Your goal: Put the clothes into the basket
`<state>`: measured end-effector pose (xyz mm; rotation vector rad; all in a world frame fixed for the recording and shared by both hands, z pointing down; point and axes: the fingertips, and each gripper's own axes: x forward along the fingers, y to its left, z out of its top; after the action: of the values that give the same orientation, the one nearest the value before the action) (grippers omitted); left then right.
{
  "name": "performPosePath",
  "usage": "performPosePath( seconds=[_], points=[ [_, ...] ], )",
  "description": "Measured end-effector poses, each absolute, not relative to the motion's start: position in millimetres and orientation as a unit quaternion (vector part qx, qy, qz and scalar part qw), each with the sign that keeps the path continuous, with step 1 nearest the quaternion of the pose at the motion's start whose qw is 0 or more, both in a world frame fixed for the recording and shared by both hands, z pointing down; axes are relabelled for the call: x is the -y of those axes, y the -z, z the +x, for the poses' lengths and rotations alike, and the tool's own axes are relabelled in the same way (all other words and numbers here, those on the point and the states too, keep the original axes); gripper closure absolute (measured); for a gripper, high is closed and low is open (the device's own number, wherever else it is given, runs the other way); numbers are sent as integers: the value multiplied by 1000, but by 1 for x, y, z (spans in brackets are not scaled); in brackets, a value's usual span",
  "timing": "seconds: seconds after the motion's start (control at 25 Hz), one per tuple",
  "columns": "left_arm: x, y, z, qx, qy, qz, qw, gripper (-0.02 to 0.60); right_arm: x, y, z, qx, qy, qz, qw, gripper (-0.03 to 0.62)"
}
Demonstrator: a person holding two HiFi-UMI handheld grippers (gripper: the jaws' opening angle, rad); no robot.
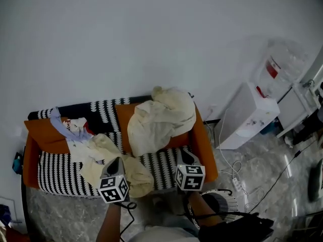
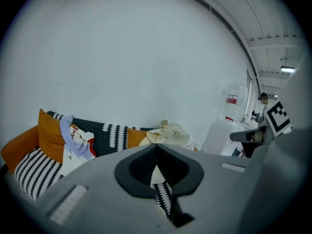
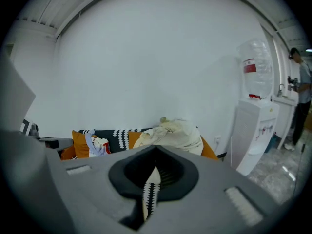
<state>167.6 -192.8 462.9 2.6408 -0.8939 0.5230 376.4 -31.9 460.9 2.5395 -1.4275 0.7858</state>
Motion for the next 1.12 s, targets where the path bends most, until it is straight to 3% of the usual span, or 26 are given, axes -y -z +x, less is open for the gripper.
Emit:
performPosePath(
  seconds=[0.28,1.12],
  points=[
    [218,-485,216,298,-211,921,138,575,61,-487,414,491,-263,825,91,591],
    [316,-543,263,359,-212,897,147,575,182,-518,540,507,-216,823,138,591]
  ],
)
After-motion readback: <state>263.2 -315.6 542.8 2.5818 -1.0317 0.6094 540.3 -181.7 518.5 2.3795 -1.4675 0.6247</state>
